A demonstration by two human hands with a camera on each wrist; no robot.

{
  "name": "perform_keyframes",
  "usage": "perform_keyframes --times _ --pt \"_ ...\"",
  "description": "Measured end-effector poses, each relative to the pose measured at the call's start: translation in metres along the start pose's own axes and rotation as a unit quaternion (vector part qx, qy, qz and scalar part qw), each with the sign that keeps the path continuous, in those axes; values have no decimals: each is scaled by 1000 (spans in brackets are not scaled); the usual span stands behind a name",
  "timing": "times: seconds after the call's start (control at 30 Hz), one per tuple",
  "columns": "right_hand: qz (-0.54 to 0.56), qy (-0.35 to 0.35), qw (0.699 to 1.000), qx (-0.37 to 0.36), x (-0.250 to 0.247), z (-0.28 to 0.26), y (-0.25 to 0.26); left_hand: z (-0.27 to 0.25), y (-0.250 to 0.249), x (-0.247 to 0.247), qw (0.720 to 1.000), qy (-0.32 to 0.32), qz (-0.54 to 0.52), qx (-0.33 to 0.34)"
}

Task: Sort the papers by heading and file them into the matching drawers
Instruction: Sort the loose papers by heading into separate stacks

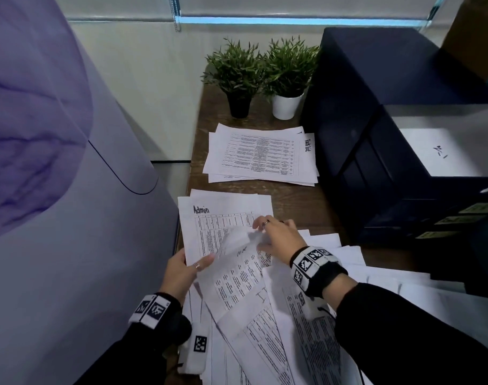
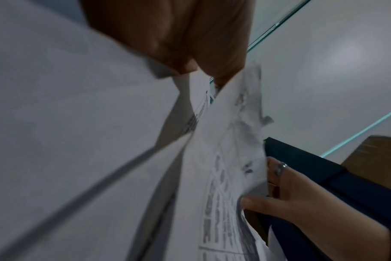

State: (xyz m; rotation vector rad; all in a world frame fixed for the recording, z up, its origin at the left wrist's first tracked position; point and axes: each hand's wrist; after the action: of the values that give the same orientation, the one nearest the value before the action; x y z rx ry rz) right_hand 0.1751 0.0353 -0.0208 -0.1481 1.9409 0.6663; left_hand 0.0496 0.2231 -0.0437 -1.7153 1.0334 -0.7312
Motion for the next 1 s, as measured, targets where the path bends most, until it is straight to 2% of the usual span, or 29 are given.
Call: perform_keyframes --times 0.1,0.17,0.3,0.47,0.6,0.67,0.8,1.0 --pt "-70 -40 996 -41 -2 -12 -9 2 1 -4 1000 0 -26 -11" --pt "-98 -35 993 -59 -4 -21 -17 4 4 -8 999 -1 -27 -19" --pt "-55 45 996 -61 -12 -28 -21 6 11 -9 1000 -5 22 2" --pt "-7 138 990 -29 -10 -7 2 5 9 -5 1000 9 -21 -3" --pt "68 141 988 9 -9 3 11 6 8 -8 1000 20 -18 5" --pt "46 149 987 23 -11 2 9 7 8 -11 1000 14 -25 4" --pt "28 112 993 -18 -12 -12 -8 6 9 -14 999 16 -40 5" --pt "-3 84 996 -25 -17 -31 -26 3 8 -12 999 12 -32 12"
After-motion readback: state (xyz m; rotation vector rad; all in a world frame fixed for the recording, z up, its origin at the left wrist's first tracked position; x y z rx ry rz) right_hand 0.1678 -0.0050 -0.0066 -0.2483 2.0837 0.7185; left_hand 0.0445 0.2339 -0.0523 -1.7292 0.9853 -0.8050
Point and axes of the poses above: each hand's wrist, its own z-axis towards the middle knuckle, its own x-axis out of the palm, y = z × x, and after that the axes turned 7 degrees about x, right-handed
